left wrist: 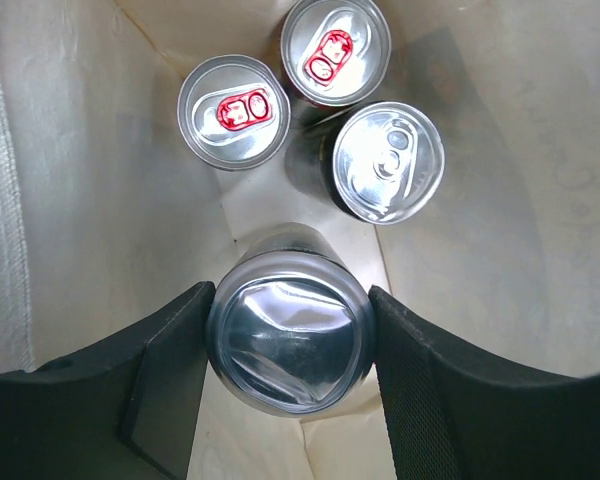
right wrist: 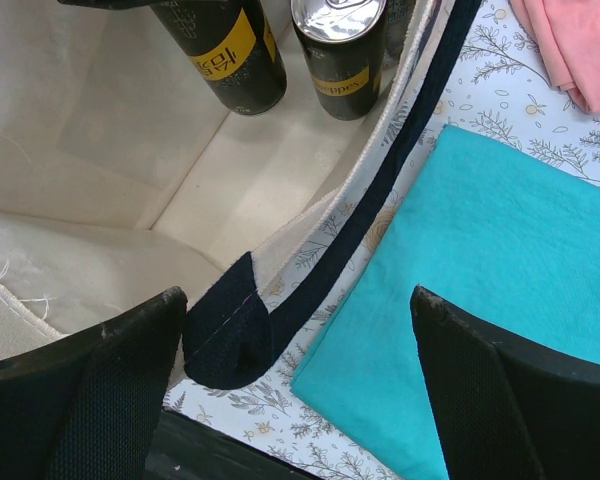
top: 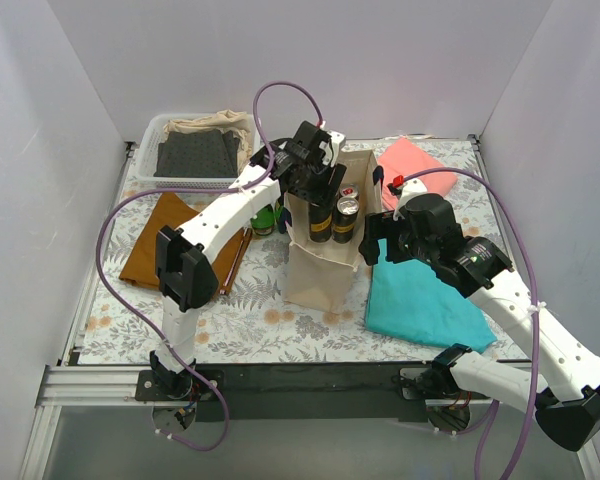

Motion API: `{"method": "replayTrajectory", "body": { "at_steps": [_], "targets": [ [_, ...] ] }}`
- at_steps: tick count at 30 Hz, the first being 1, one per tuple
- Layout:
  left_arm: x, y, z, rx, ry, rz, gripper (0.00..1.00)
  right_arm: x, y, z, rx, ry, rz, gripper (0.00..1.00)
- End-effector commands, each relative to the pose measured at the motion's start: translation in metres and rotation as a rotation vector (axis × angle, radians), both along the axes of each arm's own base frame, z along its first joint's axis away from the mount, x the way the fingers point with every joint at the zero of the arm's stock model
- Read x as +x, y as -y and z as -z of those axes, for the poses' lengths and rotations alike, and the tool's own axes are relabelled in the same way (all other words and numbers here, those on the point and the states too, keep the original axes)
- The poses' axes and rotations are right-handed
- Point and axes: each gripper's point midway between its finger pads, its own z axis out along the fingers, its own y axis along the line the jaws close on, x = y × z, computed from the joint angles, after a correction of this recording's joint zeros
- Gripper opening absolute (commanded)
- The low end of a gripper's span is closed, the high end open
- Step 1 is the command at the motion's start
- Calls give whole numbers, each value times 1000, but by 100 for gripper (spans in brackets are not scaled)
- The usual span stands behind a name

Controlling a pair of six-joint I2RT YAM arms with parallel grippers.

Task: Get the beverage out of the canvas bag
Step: Take out the drink from the canvas bag.

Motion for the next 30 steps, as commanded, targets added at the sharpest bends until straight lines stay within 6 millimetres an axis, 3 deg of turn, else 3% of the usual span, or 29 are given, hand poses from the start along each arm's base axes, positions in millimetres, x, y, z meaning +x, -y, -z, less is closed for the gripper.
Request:
{"method": "replayTrajectory", "body": {
  "at_steps": [1,11,30],
  "targets": [
    [-11,-2,-93,-142,147,42,0,6,-2,-21,26,58,-2,97],
    [-22,-11,-109,-132,159,69,0,6,-3,-25,34,65,-6,96],
    [-52,-21,-172,-252,258,135,0,4,-3,-27,53,63,2,96]
  ]
}}
